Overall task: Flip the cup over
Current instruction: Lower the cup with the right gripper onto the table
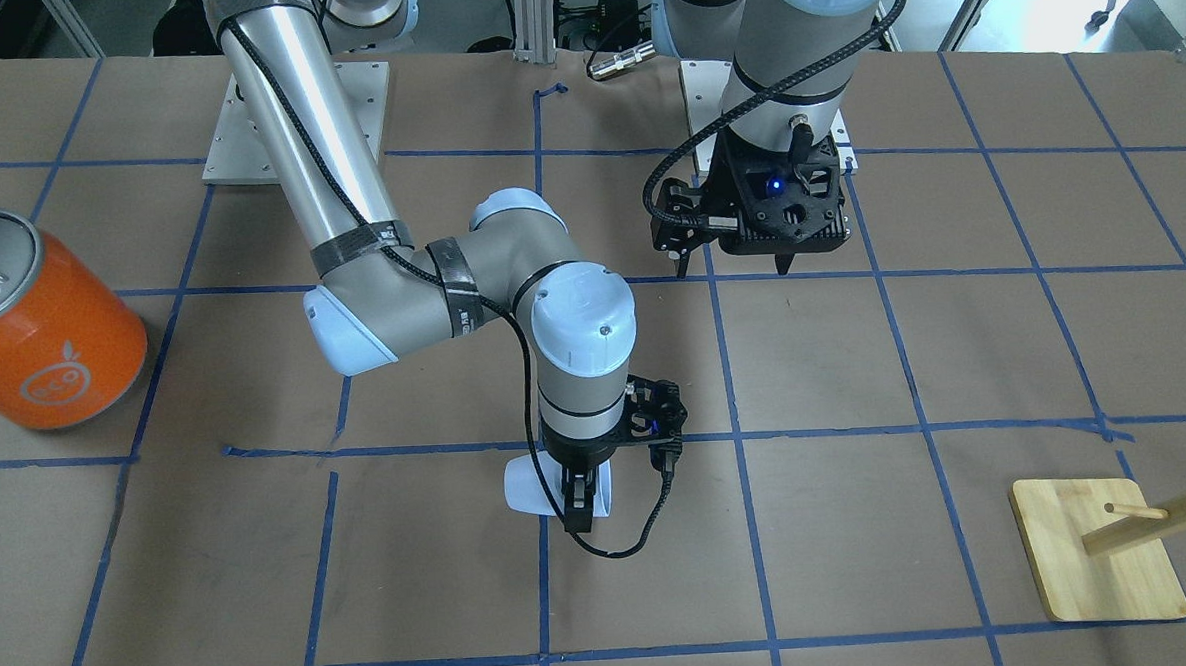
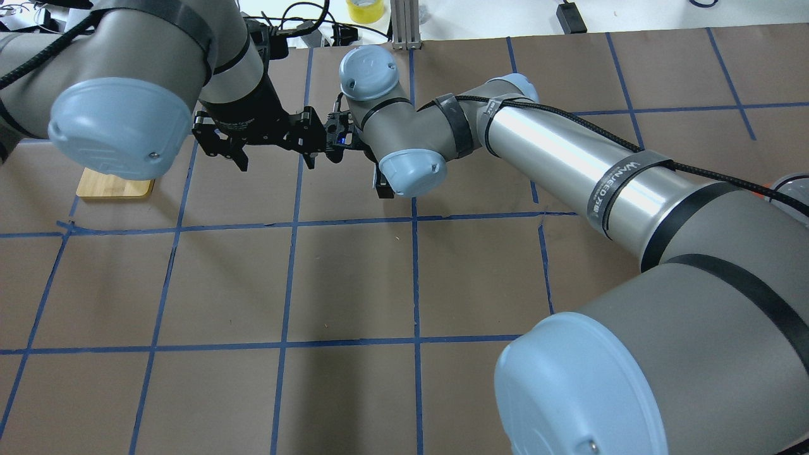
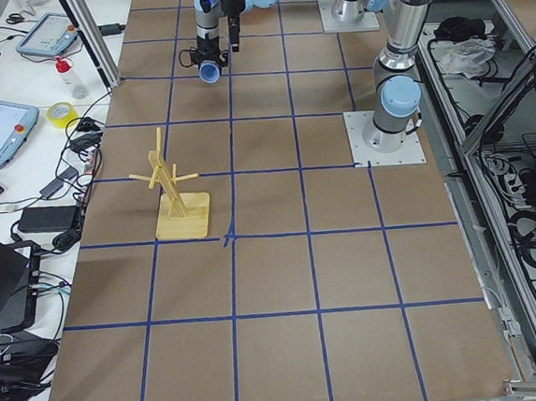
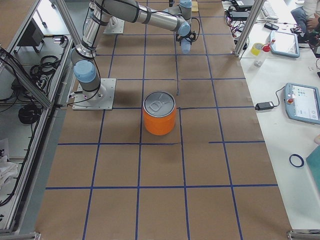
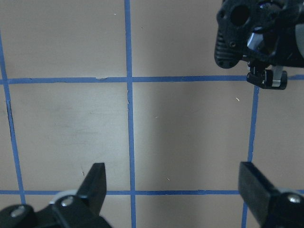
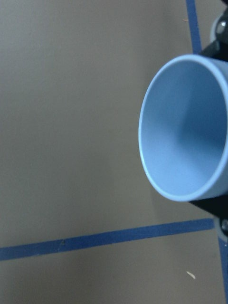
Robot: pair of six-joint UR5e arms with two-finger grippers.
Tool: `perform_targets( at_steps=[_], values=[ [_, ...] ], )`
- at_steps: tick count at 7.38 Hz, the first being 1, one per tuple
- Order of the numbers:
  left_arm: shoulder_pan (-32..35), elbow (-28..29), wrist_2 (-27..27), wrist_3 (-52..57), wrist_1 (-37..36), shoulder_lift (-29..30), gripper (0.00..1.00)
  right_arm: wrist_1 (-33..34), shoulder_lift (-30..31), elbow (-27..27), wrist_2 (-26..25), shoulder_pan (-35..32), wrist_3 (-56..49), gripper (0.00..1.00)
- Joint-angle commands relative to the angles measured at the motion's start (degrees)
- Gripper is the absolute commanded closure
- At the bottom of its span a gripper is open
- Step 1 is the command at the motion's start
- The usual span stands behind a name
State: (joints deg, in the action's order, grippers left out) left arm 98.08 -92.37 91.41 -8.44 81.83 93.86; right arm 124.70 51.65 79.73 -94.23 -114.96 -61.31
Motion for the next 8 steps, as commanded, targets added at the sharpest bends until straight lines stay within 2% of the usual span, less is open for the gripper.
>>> perform_targets(
  at_steps=[1, 5, 6, 7, 8],
  values=[
    [0.01, 0.0, 0.0, 0.0, 0.0, 0.01, 0.0, -0.07, 0.03, -0.02, -0.52, -0.62, 0.58, 1.0],
    [0.01, 0.0, 0.0, 0.09, 0.0, 0.01, 0.0, 0.46, -1.28, -0.02, -0.34, -2.28, 1.54, 1.0],
    [0.01, 0.0, 0.0, 0.09, 0.0, 0.01, 0.0, 0.46, -1.55, 0.07, 0.27, -2.29, 0.67, 0.95],
    [0.01, 0.0, 0.0, 0.09, 0.0, 0.01, 0.0, 0.89, -1.81, 0.07, 0.45, -2.29, 0.84, 0.77],
    [0.01, 0.0, 0.0, 0.09, 0.0, 0.01, 0.0, 0.9, -2.33, 0.07, 5.06, -2.12, 0.84, 0.41]
  ],
)
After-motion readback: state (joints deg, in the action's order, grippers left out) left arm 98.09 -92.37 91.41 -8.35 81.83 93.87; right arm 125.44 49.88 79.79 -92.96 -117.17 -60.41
